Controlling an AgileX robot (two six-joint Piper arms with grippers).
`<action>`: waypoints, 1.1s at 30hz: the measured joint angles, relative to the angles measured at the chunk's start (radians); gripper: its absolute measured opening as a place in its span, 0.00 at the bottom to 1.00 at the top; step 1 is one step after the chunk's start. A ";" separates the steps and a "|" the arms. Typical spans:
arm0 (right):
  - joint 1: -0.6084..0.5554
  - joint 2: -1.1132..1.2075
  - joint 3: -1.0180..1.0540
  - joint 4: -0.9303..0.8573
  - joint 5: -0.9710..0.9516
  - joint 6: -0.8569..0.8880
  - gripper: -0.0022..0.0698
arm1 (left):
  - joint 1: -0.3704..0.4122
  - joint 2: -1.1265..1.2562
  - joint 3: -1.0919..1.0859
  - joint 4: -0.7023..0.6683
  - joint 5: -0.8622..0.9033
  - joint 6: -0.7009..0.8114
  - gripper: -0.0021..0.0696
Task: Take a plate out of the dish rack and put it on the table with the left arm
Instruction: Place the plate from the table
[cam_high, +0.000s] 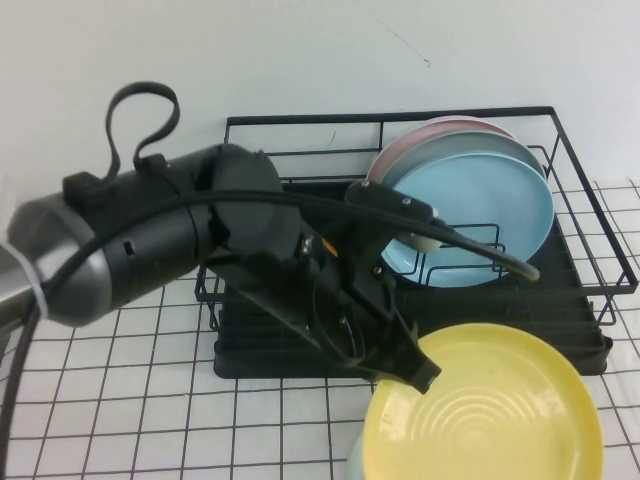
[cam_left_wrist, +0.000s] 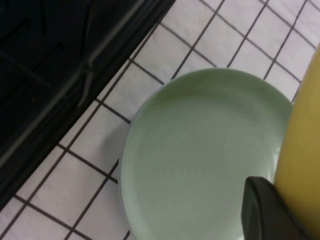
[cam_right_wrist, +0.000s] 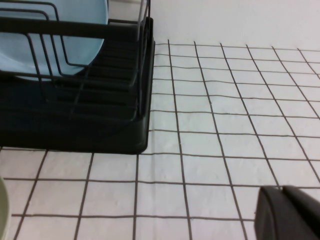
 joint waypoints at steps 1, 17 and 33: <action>0.000 0.000 0.000 0.000 0.000 0.000 0.03 | 0.000 0.007 0.007 0.005 -0.005 -0.007 0.10; 0.000 0.000 0.000 0.000 0.000 0.000 0.03 | 0.000 0.159 0.020 0.012 -0.059 -0.030 0.10; 0.000 0.000 0.000 0.000 0.000 0.000 0.03 | 0.000 0.162 0.020 0.032 -0.051 -0.079 0.10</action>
